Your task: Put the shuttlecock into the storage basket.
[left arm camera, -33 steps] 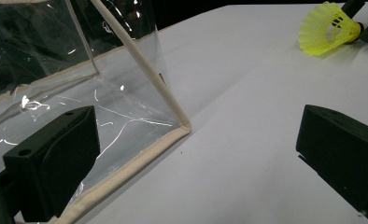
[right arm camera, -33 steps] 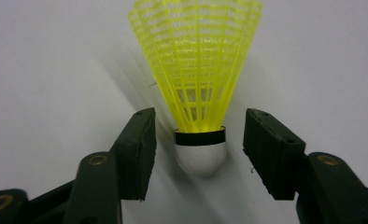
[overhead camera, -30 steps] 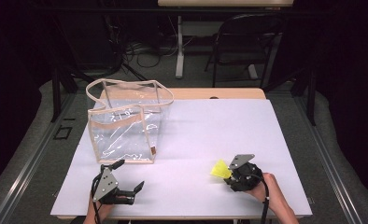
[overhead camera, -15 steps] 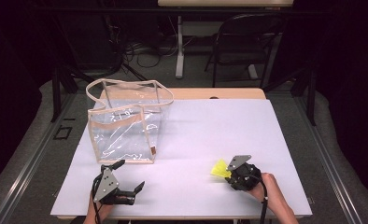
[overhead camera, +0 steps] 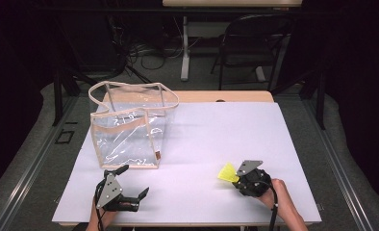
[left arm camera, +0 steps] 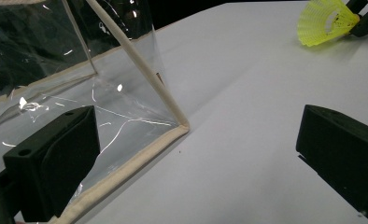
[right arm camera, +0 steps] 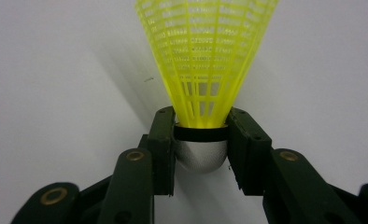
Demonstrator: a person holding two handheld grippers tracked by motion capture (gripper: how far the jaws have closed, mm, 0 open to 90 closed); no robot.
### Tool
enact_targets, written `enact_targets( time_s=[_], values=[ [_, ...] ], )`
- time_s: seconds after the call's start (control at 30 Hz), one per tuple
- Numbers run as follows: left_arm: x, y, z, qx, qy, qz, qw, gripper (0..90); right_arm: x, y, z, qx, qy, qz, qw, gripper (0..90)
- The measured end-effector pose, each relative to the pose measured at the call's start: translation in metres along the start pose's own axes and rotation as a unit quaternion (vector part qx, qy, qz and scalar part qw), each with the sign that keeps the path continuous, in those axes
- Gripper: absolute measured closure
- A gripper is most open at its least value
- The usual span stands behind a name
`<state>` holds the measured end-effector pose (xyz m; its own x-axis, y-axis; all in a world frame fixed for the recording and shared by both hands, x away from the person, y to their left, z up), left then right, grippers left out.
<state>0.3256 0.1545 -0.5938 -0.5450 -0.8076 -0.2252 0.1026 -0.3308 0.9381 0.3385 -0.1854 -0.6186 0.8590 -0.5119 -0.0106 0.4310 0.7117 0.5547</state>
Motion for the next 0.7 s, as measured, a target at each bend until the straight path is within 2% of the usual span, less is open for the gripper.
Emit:
enact_targets(
  time_s=[0.7],
  values=[
    [0.0004,-0.0006,-0.0007,-0.002,-0.001,0.000,1.0000,0.0,-0.0012,0.0065,0.0032,0.045,-0.003,-0.014,0.9989,64.5]
  ],
)
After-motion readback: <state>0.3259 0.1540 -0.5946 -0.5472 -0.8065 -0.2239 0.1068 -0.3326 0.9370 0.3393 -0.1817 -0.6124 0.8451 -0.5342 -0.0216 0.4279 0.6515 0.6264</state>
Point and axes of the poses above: each handheld gripper's, and its own axes: z roughly backward along the jaws, y roughly out of its top, x roughly to its right, the point moved 10 cm from there along -z, roughly forward along the jaws, and after that the axes turned 12 degrees about y, right-handed, at the moved point
